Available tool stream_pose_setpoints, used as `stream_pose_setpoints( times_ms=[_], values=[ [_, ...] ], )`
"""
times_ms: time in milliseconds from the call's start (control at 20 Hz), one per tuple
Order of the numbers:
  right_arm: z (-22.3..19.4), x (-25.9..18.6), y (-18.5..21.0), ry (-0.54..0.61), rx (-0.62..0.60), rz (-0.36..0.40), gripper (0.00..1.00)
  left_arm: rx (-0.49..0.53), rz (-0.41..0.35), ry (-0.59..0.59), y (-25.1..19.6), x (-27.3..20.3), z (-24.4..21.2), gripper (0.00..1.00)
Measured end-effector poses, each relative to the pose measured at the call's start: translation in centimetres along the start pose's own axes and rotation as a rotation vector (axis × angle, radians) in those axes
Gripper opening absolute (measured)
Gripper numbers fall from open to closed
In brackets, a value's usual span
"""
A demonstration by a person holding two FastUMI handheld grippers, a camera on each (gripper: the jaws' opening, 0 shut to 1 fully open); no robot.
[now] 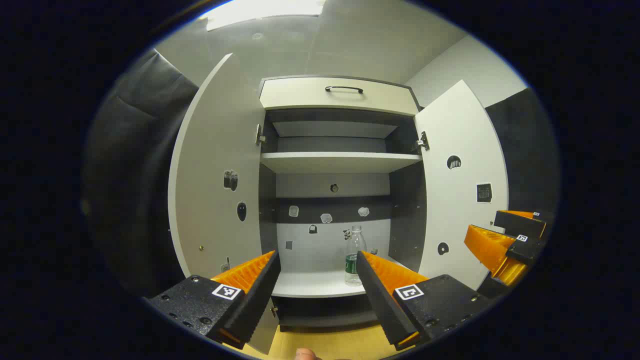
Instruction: Grasp the bottle in the cabinet with the left hand and place it on the coaster, then close the right door with the right hand and the left door with the left hand.
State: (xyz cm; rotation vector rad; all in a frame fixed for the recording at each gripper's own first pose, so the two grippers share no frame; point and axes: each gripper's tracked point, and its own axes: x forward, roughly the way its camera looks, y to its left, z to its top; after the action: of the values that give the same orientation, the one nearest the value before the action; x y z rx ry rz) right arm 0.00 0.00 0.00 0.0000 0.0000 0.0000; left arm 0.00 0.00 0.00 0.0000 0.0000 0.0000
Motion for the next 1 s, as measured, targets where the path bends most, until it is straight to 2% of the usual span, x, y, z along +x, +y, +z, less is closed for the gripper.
stream_pose_setpoints(
  times_ms=[650,700,800,850,900,1000],
  values=[
    [-0.2,0.1,-0.8,0.008,-0.012,-0.015,0.96,-0.018,-0.020,0.005,-1.0,1.1,-0.2,0.96],
    [-0.1,0.0,-1.0,0.007,-0.012,-0.019,0.99,-0.018,-0.024,0.008,-1.1,1.6,-0.3,0.96],
    [0.1,-0.6,-1.4,0.005,-0.011,-0.029,0.96,-0.026,-0.046,0.016,-1.7,3.2,-0.6,0.96],
    [0.2,-0.9,-1.8,0.006,-0.011,-0.039,0.99,-0.029,-0.058,0.022,-2.1,4.3,-0.9,0.92],
    [0.4,-1.3,-2.4,0.006,-0.012,-0.055,0.99,-0.030,-0.070,0.026,-2.6,5.5,-1.2,0.96],
    [0.4,-2.4,-3.8,0.005,-0.018,-0.097,0.96,-0.035,-0.088,0.038,-3.6,8.4,-2.1,0.96]
  ],
)
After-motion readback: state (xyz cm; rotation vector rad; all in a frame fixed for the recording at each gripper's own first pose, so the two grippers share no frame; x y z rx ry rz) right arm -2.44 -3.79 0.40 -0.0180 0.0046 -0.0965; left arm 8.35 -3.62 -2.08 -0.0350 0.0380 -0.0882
